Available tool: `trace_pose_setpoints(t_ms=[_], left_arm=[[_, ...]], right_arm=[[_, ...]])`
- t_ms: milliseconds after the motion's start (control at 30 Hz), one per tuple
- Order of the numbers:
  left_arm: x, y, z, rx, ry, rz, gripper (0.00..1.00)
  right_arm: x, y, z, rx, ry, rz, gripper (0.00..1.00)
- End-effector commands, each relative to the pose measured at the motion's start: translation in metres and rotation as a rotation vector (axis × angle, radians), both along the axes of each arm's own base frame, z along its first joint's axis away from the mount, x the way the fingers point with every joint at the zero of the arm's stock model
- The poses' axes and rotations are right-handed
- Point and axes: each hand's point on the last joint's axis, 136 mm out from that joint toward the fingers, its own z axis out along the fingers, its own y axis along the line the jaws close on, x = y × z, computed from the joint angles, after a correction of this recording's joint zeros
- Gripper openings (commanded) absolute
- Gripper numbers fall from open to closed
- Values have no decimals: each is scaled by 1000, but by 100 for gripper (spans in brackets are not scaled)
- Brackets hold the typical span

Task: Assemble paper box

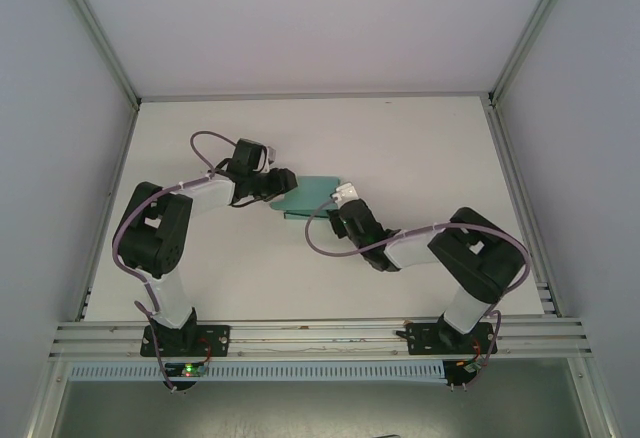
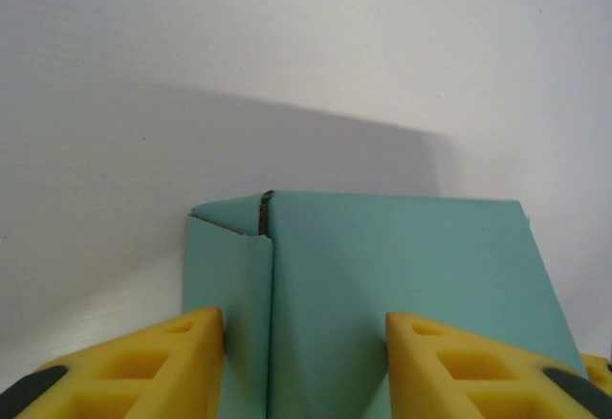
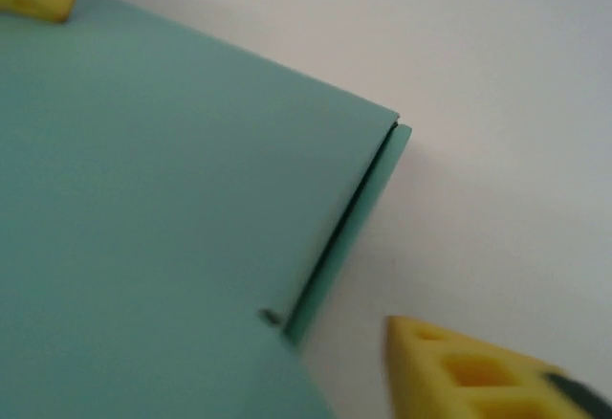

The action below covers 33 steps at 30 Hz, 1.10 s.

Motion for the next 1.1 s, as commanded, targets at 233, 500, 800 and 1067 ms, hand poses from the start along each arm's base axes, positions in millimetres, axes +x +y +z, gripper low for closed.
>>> trace_pose_setpoints(t_ms=[233, 500, 800, 1067], left_arm=[[-44, 20, -62, 168, 171, 35, 39], [-45, 20, -63, 184, 180, 15, 35], [-53, 22, -73, 203, 198, -7, 25], [-60, 29, -90, 227, 181, -15, 18]], right_arm=[[-83, -13, -35, -94, 253, 278, 98], [-85, -24, 19, 101, 160, 251, 98], [-29, -57, 89, 501, 163, -89, 98], [-1, -46, 53, 530, 511, -215, 98]])
